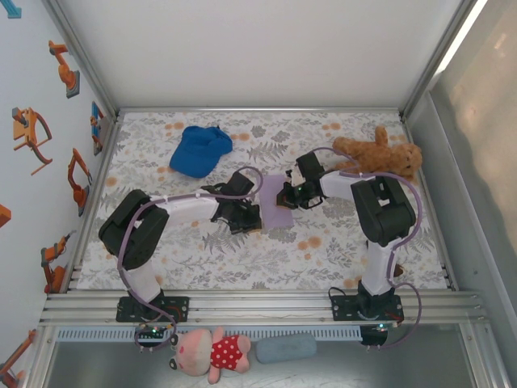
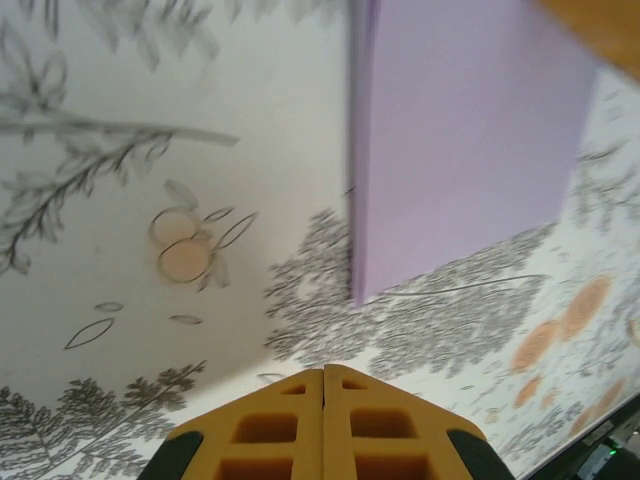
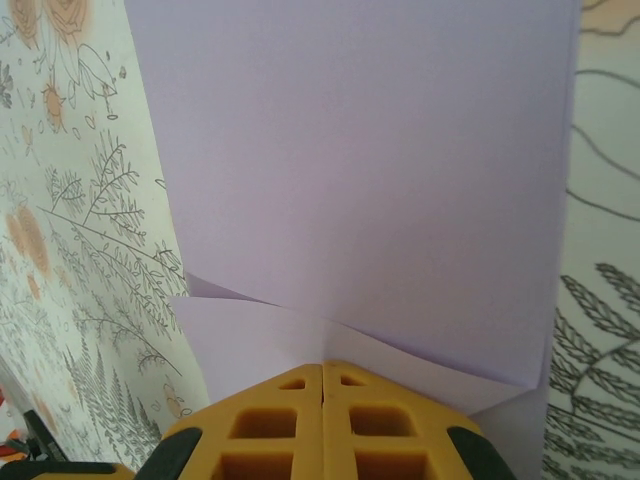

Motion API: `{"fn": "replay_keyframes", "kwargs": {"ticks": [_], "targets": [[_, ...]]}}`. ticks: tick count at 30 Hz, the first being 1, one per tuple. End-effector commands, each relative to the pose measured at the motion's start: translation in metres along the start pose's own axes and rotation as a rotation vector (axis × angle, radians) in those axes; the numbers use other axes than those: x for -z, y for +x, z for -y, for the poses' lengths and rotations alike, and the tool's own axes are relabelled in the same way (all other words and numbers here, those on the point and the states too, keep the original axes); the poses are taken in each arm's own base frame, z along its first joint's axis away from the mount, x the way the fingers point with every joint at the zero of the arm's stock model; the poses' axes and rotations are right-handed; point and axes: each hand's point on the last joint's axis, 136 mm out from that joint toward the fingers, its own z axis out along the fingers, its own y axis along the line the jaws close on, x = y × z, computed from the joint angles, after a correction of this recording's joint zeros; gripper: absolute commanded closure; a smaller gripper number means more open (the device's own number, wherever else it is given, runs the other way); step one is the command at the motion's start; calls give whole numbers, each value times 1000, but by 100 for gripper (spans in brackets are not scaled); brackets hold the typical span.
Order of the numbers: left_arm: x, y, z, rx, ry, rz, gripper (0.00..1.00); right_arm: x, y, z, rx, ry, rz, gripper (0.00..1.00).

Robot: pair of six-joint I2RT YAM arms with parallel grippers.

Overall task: Fold a paper plane with a square sheet of paper (pick it up from the middle)
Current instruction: Fold the triangle a second time at the center of the table, then turn over the paper at the center of the table.

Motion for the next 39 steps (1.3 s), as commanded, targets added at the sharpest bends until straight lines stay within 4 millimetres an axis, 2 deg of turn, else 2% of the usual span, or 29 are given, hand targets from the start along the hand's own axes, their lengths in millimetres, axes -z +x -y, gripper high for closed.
{"fn": "replay_keyframes", "kwargs": {"ticks": [1, 4, 8, 13, 16, 23, 39], "targets": [[20, -32, 28, -50, 54, 135, 92, 29, -22, -32, 25, -60, 108, 96], [20, -50, 38, -24, 91, 183, 88, 42, -26, -40, 19, -70, 154, 86], [12, -69, 39, 14, 103, 212, 82, 49, -27, -24, -50, -55, 199, 74], [-1, -84, 37, 66, 130, 215, 80, 46, -22, -7, -105, -49, 198, 63], [-8, -87, 33, 88, 127, 211, 79, 40, -19, -2, -125, -45, 184, 62], [-21, -83, 0, 171, 59, 206, 79, 30, -15, 9, -165, -21, 150, 61], [-36, -68, -27, 235, -19, 154, 88, 18, -13, 12, -197, -19, 97, 66]]}}
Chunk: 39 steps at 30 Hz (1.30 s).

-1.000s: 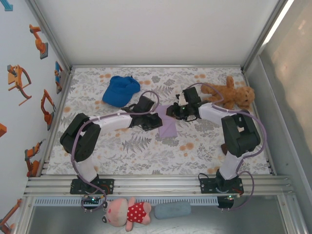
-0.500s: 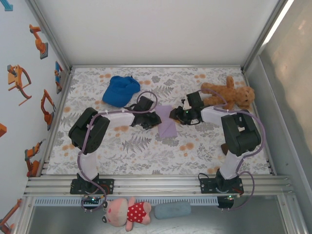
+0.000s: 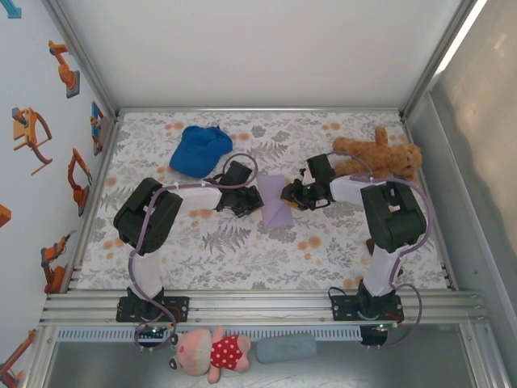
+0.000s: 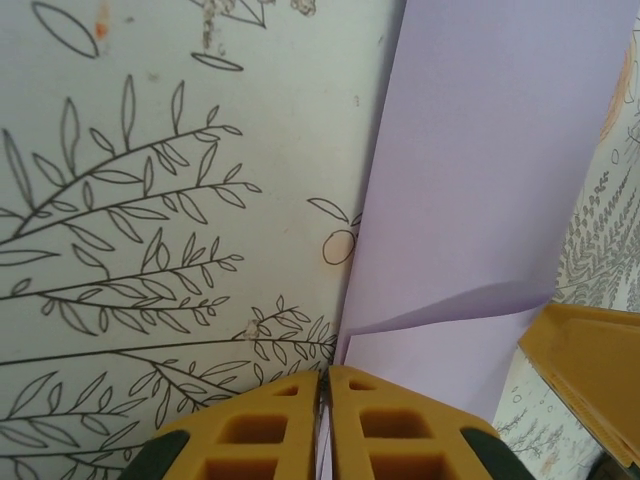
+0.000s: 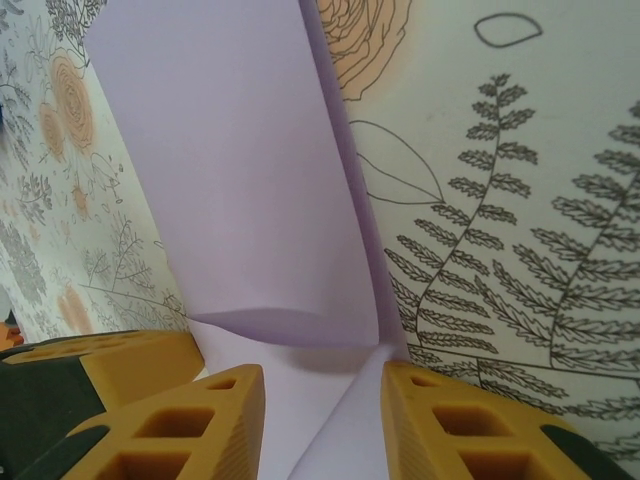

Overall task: Fold a paper plane with a square sheet of paper (pick it up from the middle)
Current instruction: Turn over the paper at the center of the table.

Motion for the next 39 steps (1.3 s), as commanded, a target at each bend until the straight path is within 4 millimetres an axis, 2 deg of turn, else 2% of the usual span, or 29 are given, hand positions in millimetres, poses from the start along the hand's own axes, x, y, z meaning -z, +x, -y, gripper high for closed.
{"fn": "replay_keyframes", "kwargs": {"ticks": [1, 11, 18, 24, 27, 32, 37, 39], "targets": [[-12, 10, -28, 38, -83, -32, 89, -3, -1, -6, -7, -11, -18, 66], [-14, 12, -29, 42, -87, -44, 90, -5, 4, -21, 21, -92, -36, 73], [-12, 11, -28, 43, -86, -42, 89, -10, 15, -35, 75, -161, -62, 78], [-5, 8, -21, 39, -66, -29, 89, -17, 21, -32, 93, -155, -64, 80], [0, 6, -16, 34, -48, -17, 87, -17, 20, -30, 100, -152, -54, 86], [22, -4, -4, 22, 3, 40, 81, -3, 9, -47, 176, -168, 10, 97], [64, -19, 10, -19, 99, 143, 74, 28, -6, -84, 265, -271, 100, 100], [82, -24, 20, -44, 158, 183, 67, 43, -10, -102, 293, -333, 126, 100]]}}
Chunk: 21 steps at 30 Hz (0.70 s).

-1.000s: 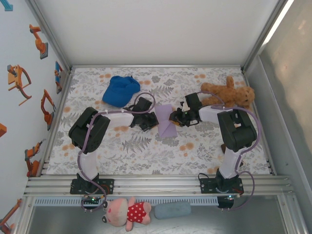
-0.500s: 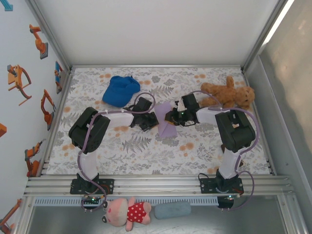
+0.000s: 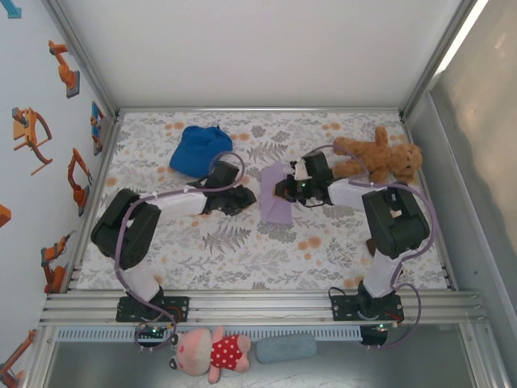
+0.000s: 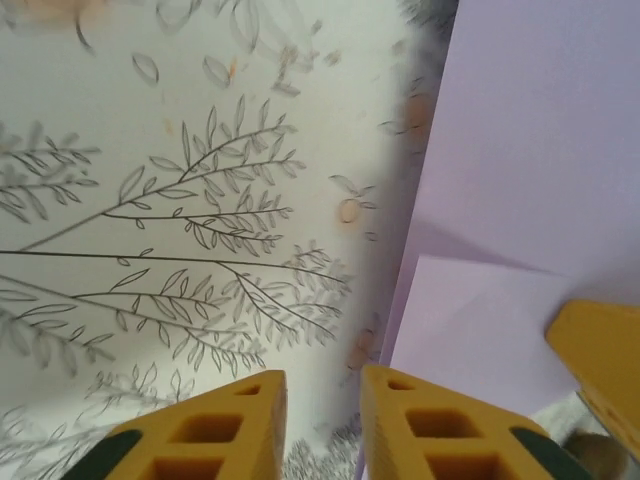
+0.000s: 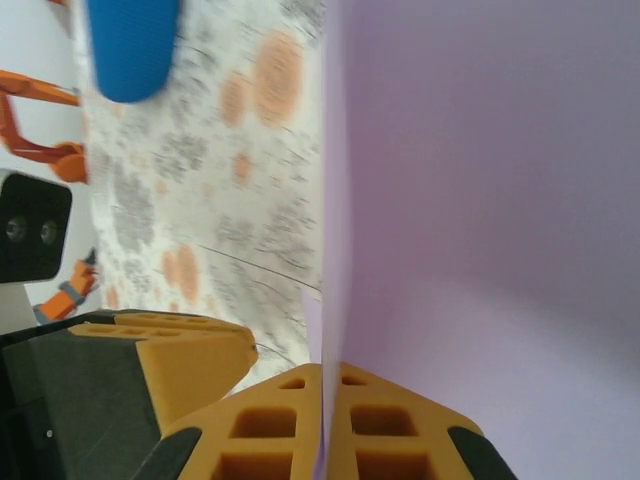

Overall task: Fold a paper plane with a square sheet of paper (pick it up from the middle)
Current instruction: Turn over the paper at the center of the table.

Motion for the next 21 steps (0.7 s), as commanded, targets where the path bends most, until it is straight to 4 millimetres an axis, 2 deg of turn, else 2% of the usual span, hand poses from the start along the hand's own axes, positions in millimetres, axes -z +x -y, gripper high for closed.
{"fn": "replay_keyframes", "kwargs": {"ticks": [1, 6, 10, 15, 18, 21], "targets": [[33, -19, 30, -60, 131, 99, 62, 27, -25, -50, 118, -144, 92, 100], [68, -27, 61, -77, 337, 157, 39, 47, -31, -93, 148, -295, 98, 100], [82, -25, 82, -69, 502, 159, 20, 57, -32, -116, 137, -384, 87, 100], [77, -20, 92, -71, 574, 111, 17, 69, -32, -139, 126, -481, 71, 100], [79, -19, 103, -84, 637, 92, 18, 69, -31, -141, 122, -492, 59, 100], [82, -19, 110, -91, 684, 90, 23, 66, -30, -138, 116, -487, 51, 100]]}}
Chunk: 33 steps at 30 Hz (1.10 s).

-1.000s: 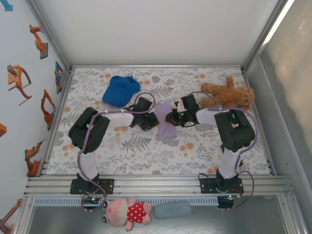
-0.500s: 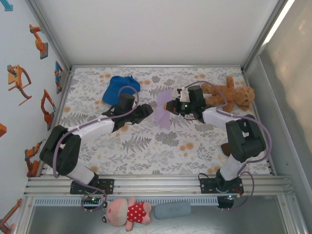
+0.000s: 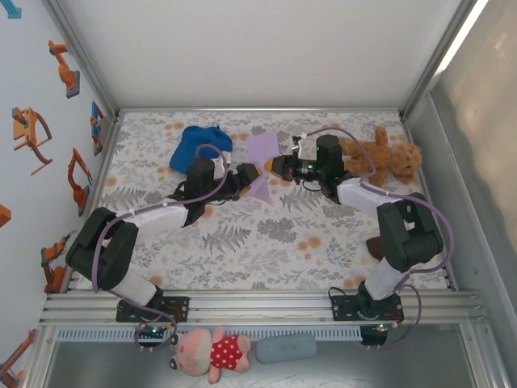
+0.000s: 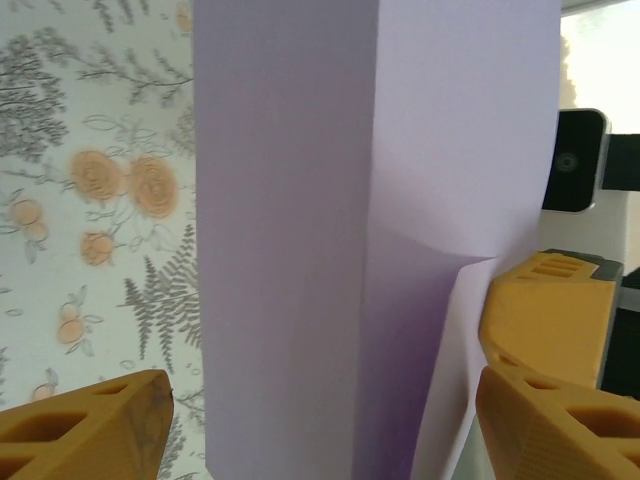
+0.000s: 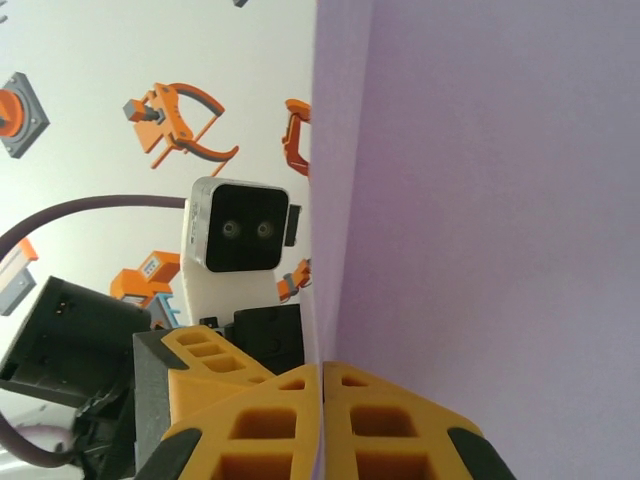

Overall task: Fold a paper plane with a square sheet of paper (pick it up from the middle)
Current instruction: Turn over the paper at the center of the table.

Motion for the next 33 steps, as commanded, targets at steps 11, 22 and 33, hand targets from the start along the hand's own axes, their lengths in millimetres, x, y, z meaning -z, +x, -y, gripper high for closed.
{"fn": "replay_keyframes", "kwargs": {"ticks": [11, 22, 33], "targets": [[4, -3, 18, -18, 104, -4, 57, 2, -3, 5, 23, 42, -10, 99], [3, -5, 13, -18, 92, -1, 82, 9, -3, 14, 33, 103, -9, 91], [13, -6, -19, -59, -155, -9, 92, 43, -10, 48, 95, 394, 42, 67]]}}
